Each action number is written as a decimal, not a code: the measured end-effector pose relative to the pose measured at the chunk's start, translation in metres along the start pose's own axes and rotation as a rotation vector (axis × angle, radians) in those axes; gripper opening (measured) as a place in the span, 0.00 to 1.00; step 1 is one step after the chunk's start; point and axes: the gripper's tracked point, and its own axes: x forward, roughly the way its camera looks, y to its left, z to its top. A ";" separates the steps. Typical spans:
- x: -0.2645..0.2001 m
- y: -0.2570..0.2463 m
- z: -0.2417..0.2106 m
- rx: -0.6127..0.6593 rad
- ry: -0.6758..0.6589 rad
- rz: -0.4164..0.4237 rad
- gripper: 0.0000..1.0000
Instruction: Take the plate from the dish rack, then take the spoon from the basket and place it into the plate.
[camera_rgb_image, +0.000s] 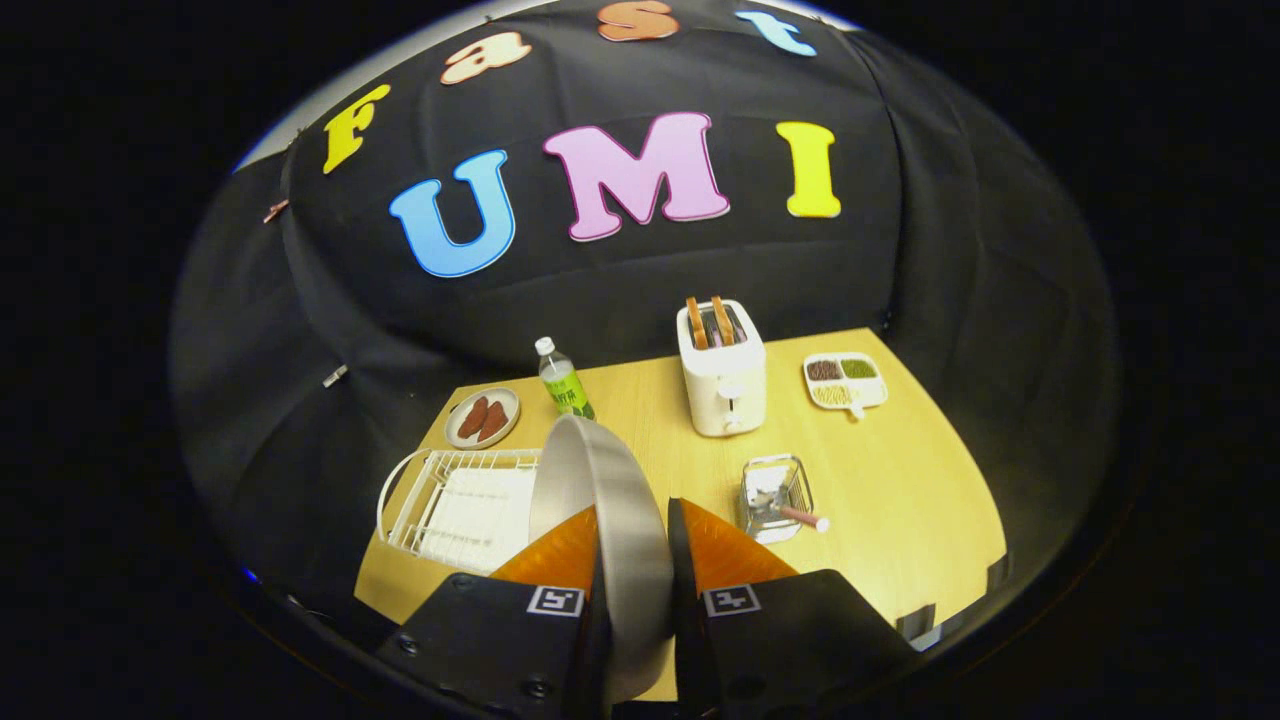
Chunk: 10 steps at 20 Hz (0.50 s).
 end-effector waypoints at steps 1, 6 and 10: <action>-0.002 -0.013 -0.015 0.035 0.021 -0.002 0.28; 0.004 -0.075 -0.091 0.159 0.127 -0.033 0.28; 0.035 -0.101 -0.143 0.185 0.240 -0.052 0.29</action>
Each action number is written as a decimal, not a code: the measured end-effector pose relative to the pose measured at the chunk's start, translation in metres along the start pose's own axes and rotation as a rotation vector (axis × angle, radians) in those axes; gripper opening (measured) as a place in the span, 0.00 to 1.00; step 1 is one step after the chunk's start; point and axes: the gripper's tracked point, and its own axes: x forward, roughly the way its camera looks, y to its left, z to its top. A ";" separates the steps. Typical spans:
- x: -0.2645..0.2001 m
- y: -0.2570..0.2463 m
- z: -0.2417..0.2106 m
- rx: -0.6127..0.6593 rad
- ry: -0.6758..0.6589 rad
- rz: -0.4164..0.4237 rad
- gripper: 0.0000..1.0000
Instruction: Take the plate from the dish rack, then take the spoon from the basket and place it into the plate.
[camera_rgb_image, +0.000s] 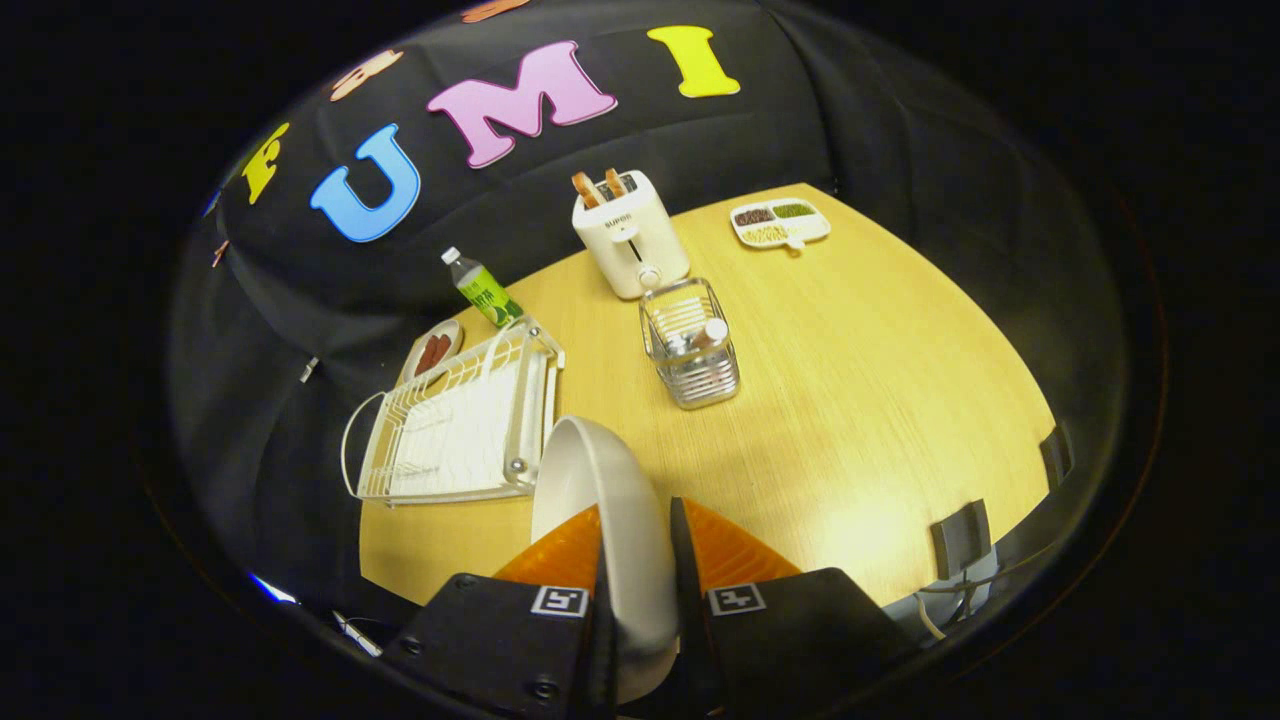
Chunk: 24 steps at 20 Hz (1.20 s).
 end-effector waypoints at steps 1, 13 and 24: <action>0.011 0.000 -0.007 0.002 0.014 0.011 0.29; 0.062 -0.002 -0.036 -0.005 0.113 0.008 0.34; 0.043 -0.035 -0.019 -0.074 0.055 -0.094 0.89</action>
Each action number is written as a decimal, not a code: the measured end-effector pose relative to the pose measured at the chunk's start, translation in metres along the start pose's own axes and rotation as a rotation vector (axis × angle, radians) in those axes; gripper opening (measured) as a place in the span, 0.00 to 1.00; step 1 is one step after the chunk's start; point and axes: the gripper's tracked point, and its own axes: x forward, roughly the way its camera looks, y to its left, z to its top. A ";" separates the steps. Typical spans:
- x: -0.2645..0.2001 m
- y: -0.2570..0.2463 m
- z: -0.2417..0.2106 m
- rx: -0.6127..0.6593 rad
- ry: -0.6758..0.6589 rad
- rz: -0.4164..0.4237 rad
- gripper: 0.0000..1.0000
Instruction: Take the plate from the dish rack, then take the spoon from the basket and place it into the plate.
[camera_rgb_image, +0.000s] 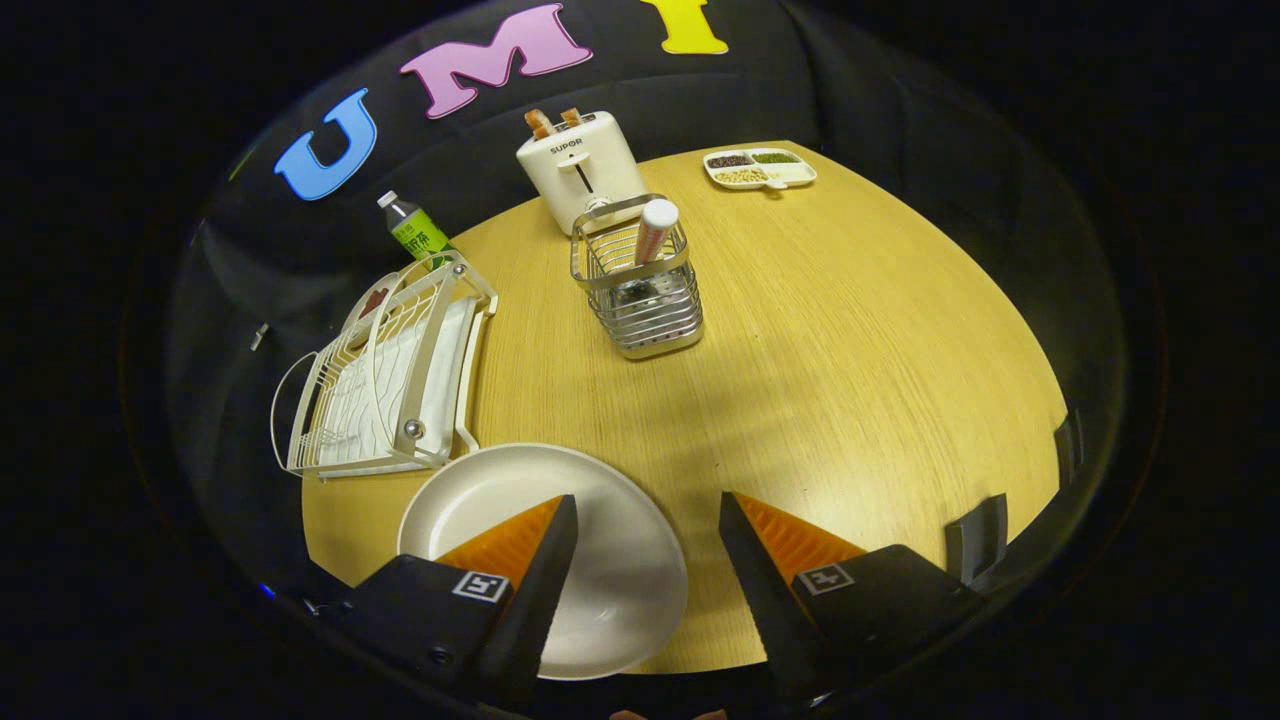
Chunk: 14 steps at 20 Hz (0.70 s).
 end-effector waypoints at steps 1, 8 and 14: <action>-0.008 -0.002 0.007 -0.009 -0.019 -0.002 0.95; -0.075 0.011 0.093 -0.173 -0.270 0.046 0.98; -0.083 0.006 0.171 -0.432 -0.330 0.029 0.98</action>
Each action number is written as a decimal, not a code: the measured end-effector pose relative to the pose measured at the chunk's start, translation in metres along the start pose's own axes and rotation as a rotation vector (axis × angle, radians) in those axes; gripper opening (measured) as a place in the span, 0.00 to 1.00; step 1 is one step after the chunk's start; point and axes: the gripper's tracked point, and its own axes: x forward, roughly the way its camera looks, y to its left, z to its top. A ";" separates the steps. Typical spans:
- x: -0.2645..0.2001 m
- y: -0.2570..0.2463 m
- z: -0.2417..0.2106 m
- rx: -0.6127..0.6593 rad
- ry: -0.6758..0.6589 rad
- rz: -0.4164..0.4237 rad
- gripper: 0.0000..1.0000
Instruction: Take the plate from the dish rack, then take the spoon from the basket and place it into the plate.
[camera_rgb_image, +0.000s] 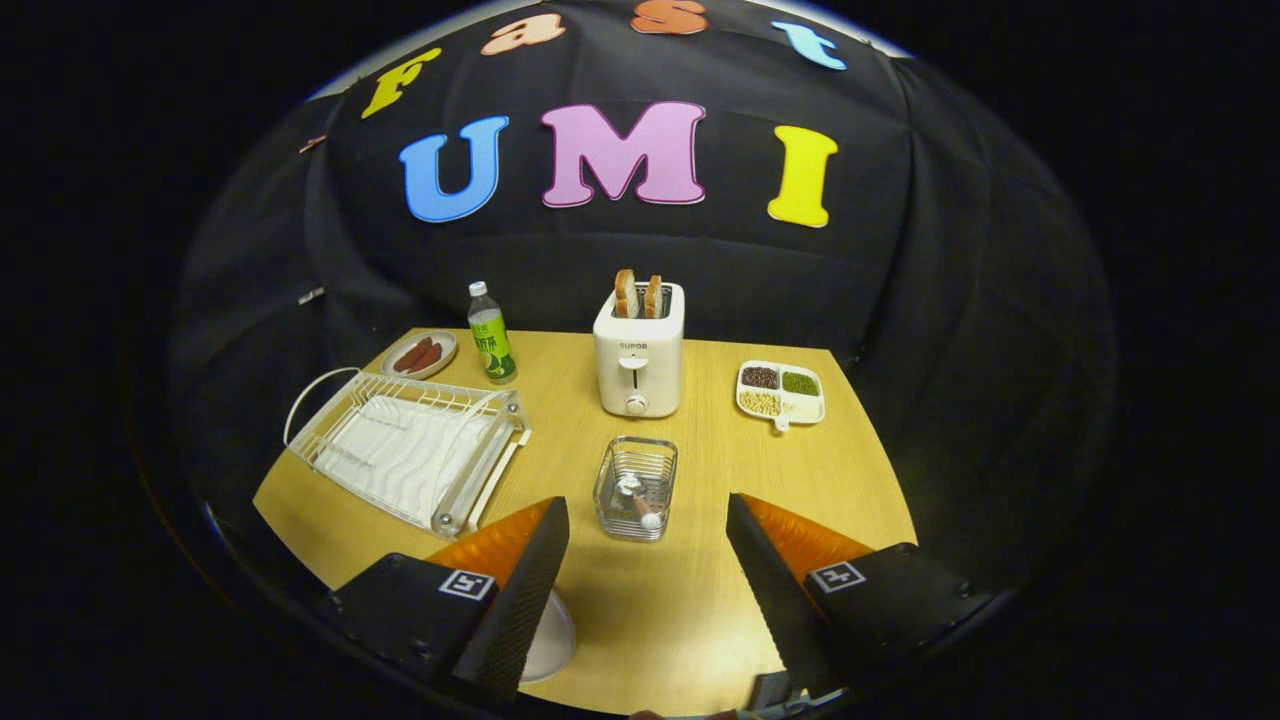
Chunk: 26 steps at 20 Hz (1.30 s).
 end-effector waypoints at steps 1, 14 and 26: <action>0.009 -0.004 0.000 -0.024 0.019 0.010 0.98; 0.087 0.010 -0.060 -0.067 0.223 0.173 0.26; 0.058 -0.008 -0.020 -0.034 0.118 0.111 0.12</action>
